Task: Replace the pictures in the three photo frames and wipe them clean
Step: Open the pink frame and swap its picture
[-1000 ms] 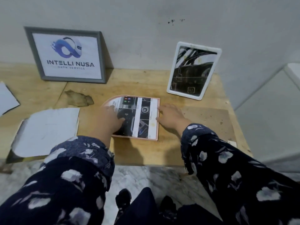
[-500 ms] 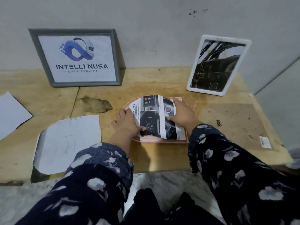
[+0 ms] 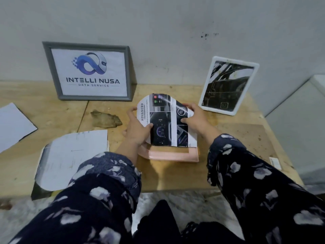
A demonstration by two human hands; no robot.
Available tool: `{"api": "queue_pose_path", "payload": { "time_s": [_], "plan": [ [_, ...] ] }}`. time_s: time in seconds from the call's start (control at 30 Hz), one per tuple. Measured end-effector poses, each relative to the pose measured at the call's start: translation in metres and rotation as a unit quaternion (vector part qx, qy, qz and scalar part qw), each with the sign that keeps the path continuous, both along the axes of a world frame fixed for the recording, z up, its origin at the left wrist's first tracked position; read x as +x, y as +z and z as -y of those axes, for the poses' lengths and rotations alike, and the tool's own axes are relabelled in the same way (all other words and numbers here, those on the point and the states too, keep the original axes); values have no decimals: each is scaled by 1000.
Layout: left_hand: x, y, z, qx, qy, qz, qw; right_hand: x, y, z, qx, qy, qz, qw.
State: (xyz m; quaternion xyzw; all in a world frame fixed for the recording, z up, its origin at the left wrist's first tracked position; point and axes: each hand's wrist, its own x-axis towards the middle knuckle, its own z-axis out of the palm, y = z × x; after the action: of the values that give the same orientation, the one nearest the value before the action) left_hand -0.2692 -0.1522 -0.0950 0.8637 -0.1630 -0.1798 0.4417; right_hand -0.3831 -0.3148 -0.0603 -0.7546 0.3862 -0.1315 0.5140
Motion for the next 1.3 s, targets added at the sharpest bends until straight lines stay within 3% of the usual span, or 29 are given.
{"api": "queue_pose_path", "payload": {
  "time_s": [0.13,0.4,0.57,0.83,1.13,1.3],
  "plan": [
    [10,24,-8,-88,35,3,995,23,19,0,-27,38,-7,999],
    [33,41,-96,-103,188,70,974,98,29,-65,-136,192,22,972],
    [41,41,-170,-84,318,75,941,144,27,-139,-203,272,14,940],
    [62,43,-272,1,411,93,907,213,24,-245,-181,354,58,916],
    [146,34,-371,56,409,77,907,312,11,-349,-169,381,56,907],
    [201,15,-410,86,368,51,925,367,-10,-392,-219,396,29,891]
  ]
}}
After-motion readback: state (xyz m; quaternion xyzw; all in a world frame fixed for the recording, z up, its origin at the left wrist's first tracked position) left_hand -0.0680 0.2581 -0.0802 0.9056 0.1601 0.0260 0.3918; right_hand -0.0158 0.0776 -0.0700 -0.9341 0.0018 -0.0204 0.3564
